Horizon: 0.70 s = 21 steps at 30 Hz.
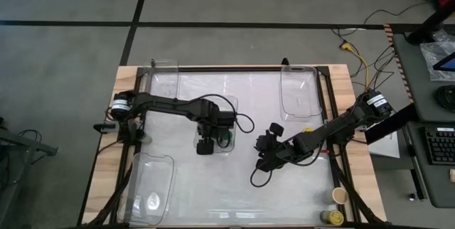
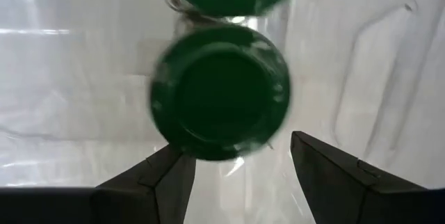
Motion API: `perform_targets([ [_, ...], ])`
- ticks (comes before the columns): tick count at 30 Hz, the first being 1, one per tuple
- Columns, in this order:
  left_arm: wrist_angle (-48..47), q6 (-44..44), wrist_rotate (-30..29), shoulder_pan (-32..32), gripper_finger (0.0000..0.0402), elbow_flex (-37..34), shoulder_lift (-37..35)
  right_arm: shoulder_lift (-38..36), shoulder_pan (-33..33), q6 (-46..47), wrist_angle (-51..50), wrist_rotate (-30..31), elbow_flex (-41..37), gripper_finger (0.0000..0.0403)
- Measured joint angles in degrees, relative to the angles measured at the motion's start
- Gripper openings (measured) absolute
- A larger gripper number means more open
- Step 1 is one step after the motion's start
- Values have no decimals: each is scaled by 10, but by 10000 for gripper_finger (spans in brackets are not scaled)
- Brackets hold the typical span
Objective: Sort spices by type
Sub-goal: Put the green seasoning bottle into the center transparent bin
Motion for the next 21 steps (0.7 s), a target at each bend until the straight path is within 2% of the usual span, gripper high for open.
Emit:
perform_targets([
  [21,1,2,12,-15,218,0,0,0,0,0,0,0,0,159],
])
